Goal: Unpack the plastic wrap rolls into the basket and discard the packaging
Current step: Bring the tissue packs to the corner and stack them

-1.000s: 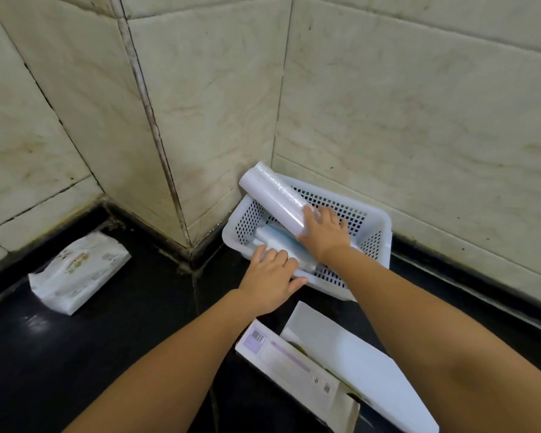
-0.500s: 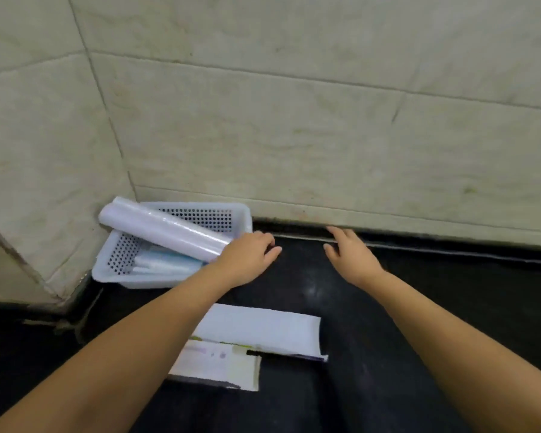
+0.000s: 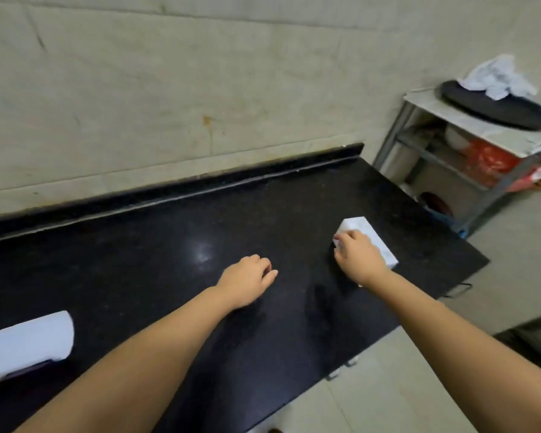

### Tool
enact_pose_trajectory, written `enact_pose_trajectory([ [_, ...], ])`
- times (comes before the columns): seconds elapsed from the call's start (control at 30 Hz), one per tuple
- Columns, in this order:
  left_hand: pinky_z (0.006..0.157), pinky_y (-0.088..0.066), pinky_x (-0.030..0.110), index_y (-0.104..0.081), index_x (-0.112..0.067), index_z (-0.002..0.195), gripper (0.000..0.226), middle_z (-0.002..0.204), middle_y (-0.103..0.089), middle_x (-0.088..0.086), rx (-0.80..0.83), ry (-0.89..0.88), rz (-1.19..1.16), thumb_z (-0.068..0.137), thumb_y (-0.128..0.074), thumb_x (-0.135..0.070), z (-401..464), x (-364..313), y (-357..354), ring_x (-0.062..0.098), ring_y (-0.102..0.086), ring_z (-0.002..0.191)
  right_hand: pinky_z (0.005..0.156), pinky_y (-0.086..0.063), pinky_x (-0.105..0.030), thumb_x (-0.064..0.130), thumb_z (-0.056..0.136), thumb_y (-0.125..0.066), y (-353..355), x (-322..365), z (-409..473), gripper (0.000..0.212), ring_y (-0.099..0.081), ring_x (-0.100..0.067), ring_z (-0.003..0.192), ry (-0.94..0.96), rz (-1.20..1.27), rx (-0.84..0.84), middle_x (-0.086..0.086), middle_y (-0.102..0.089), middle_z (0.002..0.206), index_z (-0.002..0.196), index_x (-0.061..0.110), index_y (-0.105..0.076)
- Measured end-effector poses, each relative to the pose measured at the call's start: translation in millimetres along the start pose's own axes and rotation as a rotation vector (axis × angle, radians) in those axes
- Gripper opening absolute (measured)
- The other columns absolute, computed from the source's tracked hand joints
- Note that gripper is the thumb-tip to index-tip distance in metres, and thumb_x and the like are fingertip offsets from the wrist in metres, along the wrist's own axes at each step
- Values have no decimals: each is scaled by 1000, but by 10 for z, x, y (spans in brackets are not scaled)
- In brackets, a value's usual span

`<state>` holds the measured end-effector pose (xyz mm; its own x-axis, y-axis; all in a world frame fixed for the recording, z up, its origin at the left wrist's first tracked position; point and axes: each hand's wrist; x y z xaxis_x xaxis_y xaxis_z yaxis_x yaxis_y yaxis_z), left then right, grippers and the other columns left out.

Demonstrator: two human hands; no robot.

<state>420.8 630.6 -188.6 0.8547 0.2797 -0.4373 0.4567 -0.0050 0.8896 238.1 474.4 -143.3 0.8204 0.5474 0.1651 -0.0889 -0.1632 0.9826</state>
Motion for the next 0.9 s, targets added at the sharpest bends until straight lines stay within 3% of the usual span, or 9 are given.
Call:
enact_pose_trajectory([
  [0.17,91,-43,41,-52,-15,120,36,121,-51,7,-29,116,101,96,-40,-38,199,-337,-751,27,-48,113,94,-42,-49,40,88,-54,-41,-683,164,57,-39,-37,125,-113,1,25,-14,-34,141,138,19,-34],
  [0.3,80,-52,41,-66,-9,102,33,103,-65,13,-248,71,277,76,-74,-27,79,-344,-1040,31,-64,92,88,-44,-47,40,86,-55,-222,-822,270,73,-41,-39,119,-157,59,80,-15,-32,138,146,25,-16],
  [0.53,87,-51,43,-64,-7,108,34,106,-65,14,-264,62,237,77,-71,-20,59,-298,-1170,33,-63,96,92,-43,-50,38,88,-52,-214,-797,396,71,-43,-41,119,-127,124,53,-19,-35,137,147,26,-15],
  [0.63,89,-50,43,-63,-5,112,38,111,-63,17,-238,12,180,78,-70,-20,36,-308,-1085,35,-63,99,87,-47,-41,36,86,-53,-64,-564,463,63,-47,-31,111,-53,399,78,-17,-39,133,141,26,-23],
  [0.73,104,-35,39,-41,-11,137,50,137,-45,10,-139,83,61,93,-48,-34,-101,-228,-911,27,-43,125,66,-42,-26,34,85,-54,39,-94,529,46,-50,-21,99,51,600,130,-12,-47,124,126,20,-40],
  [0.8,104,-34,36,-34,-15,140,51,141,-39,5,-165,177,-5,95,-41,-38,-357,-72,-741,22,-38,127,63,-43,-26,34,83,-55,64,355,527,41,-56,-21,98,96,672,207,-9,-55,120,119,17,-47],
  [0.9,102,-39,36,-41,-16,136,44,136,-42,3,-283,334,-64,96,-41,-37,-1029,268,-403,21,-41,124,60,-45,-26,32,81,-56,20,1172,362,38,-61,-18,92,233,723,323,-7,-62,114,113,13,-54],
])
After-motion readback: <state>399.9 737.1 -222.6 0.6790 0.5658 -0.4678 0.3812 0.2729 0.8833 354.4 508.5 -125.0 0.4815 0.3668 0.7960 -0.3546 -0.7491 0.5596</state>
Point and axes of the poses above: each hand's wrist, its own z-axis towards the middle knuckle, its own y-axis out of the back of the hand, x = y × z
